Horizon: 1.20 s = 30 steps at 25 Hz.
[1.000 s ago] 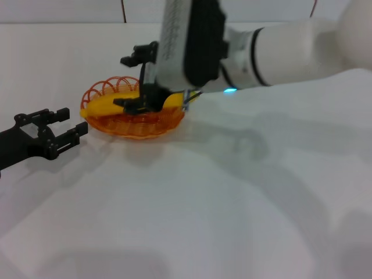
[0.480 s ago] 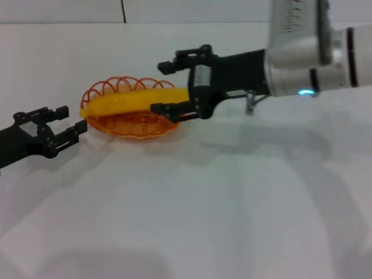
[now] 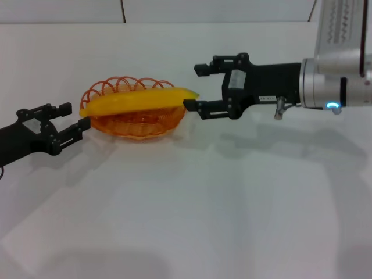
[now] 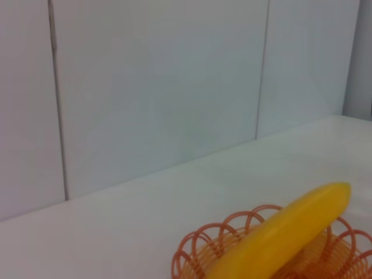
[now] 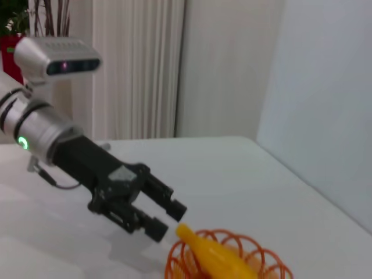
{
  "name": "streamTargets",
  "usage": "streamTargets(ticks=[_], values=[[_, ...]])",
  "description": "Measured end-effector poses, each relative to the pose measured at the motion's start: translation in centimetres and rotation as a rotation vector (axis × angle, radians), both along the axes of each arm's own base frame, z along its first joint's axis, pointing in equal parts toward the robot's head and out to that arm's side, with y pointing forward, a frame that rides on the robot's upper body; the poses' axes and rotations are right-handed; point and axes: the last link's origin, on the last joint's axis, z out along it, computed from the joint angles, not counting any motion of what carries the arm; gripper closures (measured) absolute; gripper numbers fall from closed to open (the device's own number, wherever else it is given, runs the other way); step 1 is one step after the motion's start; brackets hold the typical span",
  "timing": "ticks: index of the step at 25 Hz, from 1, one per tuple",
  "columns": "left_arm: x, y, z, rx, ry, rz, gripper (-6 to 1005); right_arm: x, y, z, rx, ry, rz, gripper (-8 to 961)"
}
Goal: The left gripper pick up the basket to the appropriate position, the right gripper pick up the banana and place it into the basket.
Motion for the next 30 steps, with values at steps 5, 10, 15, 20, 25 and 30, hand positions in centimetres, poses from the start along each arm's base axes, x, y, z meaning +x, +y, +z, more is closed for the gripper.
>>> streamTargets(ticks=[5, 10, 15, 20, 25, 30], values=[[0.2, 0.2, -0.1, 0.001, 0.002, -0.011, 443, 1.5, -0.3, -0.7, -0.008, -0.01, -0.048, 191], [0.3, 0.2, -0.1, 0.001, 0.001, -0.013, 443, 3.3, -0.8, -1.6, -0.017, -0.036, -0.085, 191], [0.4, 0.2, -0.2, 0.0, 0.0, -0.015, 443, 4.4, -1.1, -2.0, -0.016, -0.046, -0.125, 191], [0.3, 0.1, -0.2, -0.002, -0.002, -0.014, 443, 5.1, -1.4, -2.3, -0.017, -0.052, -0.149, 191], [0.4, 0.0, -0.4, -0.002, -0.002, -0.017, 443, 5.2, -1.4, -2.3, -0.018, -0.051, -0.152, 191], [0.4, 0.0, -0.5, -0.002, -0.002, -0.019, 443, 5.1, -1.4, -2.3, -0.017, -0.05, -0.151, 191]])
